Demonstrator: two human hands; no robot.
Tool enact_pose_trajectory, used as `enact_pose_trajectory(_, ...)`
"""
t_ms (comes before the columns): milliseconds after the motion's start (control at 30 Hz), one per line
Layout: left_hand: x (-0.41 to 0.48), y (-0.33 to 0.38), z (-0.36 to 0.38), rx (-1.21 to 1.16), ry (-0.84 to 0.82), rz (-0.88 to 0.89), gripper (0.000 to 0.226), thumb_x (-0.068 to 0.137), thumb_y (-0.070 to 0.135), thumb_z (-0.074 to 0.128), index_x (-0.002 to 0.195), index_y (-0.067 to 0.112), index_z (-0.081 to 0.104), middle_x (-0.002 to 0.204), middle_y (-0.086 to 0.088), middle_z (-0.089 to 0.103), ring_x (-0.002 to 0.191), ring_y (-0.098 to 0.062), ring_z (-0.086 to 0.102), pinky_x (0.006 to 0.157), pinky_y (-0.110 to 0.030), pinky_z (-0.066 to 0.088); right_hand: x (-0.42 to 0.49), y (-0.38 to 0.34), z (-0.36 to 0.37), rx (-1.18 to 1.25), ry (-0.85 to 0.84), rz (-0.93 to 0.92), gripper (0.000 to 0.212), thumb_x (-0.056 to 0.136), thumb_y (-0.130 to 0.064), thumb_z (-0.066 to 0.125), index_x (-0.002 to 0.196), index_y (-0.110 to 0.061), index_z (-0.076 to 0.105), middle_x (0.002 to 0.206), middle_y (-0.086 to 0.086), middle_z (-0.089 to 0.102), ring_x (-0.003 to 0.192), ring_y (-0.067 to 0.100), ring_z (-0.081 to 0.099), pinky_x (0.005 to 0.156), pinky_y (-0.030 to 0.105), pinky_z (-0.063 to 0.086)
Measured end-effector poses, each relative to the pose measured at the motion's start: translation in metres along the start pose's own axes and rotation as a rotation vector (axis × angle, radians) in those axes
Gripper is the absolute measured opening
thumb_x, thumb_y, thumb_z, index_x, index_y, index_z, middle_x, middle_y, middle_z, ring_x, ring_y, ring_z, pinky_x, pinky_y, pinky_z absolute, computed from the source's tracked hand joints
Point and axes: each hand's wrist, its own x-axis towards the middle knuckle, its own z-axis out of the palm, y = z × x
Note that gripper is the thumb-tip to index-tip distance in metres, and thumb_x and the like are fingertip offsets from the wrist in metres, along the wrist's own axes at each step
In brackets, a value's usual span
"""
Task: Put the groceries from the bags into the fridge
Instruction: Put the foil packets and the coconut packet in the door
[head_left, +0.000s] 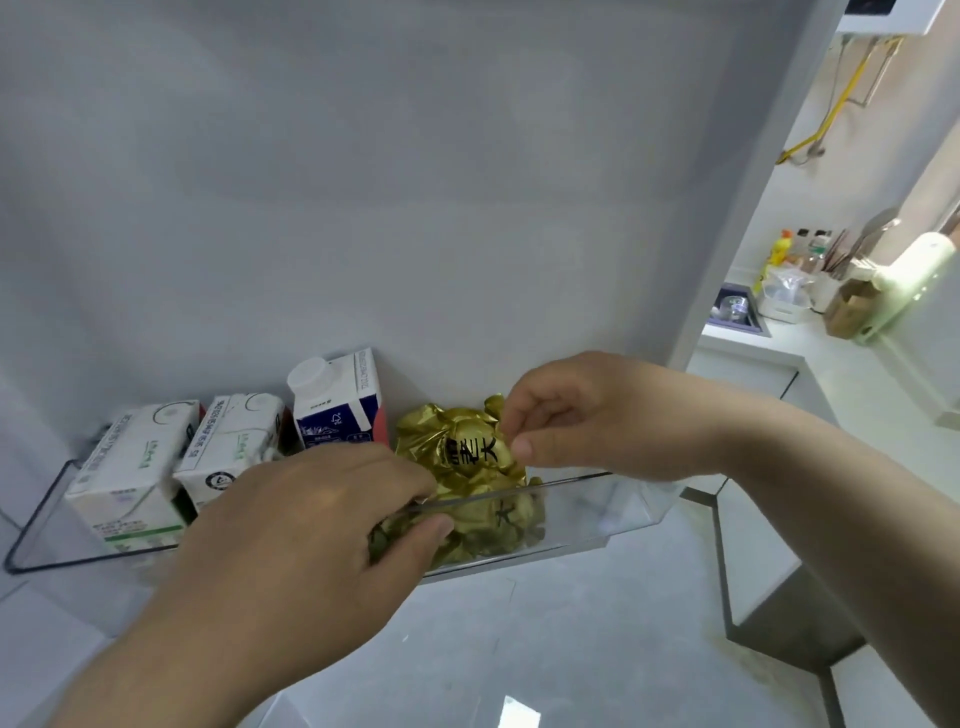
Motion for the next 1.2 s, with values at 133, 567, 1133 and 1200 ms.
enact_pose_trajectory(133,0.001,-0.001,0.001,-0.068,0.046,0.026,0.035,0.083,0.050,0.048,0.095,0.028,0.072,0.086,0.017,0.066,0.079,-0.009,0.061,0.058,-0.038,0.057,-0.031,-0.001,0.018,0.170,0.354,-0.131,0.010,0.090,-0.025,0.068,0.100,-0.025,0.070,0.094,-0.012,0.073,0.090,0.002,0.069,0.083,0.022,0.056)
enact_pose_trajectory(567,0.056,0.104,0.042,-0.297,-0.022,0.277,0.051,0.083,0.048,0.051,0.125,0.022,0.061,0.126,0.011,0.058,0.118,-0.006,0.049,0.102,-0.018,0.036,-0.178,0.083,0.044,-0.252,0.806,0.171,0.041,0.089,-0.044,0.054,0.127,-0.029,0.058,0.122,-0.020,0.059,0.114,-0.002,0.053,0.096,0.011,0.037)
enact_pose_trajectory(1133,0.088,0.439,0.163,-0.420,-0.294,0.578,0.070,0.086,0.047,0.056,0.147,0.043,0.021,0.144,0.021,0.037,0.121,0.007,0.032,0.101,-0.019,0.029,-0.509,0.220,0.051,-0.212,1.063,0.739,0.041,0.089,-0.035,0.057,0.130,-0.030,0.055,0.121,-0.031,0.044,0.115,-0.023,0.031,0.095,-0.006,0.017)
enact_pose_trajectory(1200,0.088,0.476,0.172,-0.440,-0.334,0.632,0.070,0.087,0.051,0.053,0.146,0.046,0.018,0.145,0.024,0.033,0.119,0.010,0.028,0.102,-0.019,0.030,-0.543,0.226,0.055,-0.203,1.104,0.810,0.040,0.091,-0.034,0.058,0.131,-0.032,0.054,0.120,-0.034,0.041,0.115,-0.025,0.029,0.094,-0.006,0.016)
